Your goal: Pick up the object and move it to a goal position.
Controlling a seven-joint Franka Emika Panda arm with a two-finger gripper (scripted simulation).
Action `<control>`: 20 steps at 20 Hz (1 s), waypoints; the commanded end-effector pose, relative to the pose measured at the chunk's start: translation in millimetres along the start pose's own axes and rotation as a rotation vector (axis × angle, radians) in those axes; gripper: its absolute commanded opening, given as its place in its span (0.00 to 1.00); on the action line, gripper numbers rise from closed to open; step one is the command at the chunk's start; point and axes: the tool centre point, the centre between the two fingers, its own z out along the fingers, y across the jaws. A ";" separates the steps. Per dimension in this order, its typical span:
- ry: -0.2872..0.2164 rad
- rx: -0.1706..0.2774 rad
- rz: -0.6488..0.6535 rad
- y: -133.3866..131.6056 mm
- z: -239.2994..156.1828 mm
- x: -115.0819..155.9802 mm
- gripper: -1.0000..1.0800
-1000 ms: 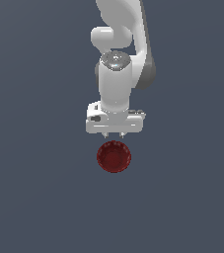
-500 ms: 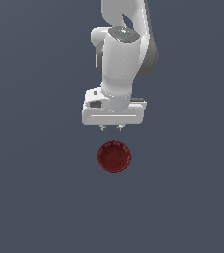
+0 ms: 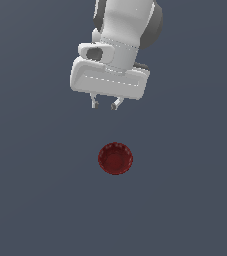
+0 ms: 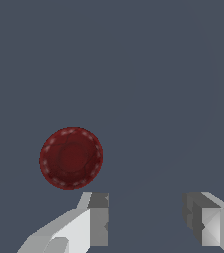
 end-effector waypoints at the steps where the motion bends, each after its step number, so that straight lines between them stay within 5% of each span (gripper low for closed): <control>1: 0.036 -0.050 -0.036 16.2 -28.6 0.2 0.62; 11: 0.162 -0.201 -0.143 79.1 -122.5 -15.2 0.62; 20: 0.245 -0.276 -0.212 133.5 -164.1 -42.9 0.62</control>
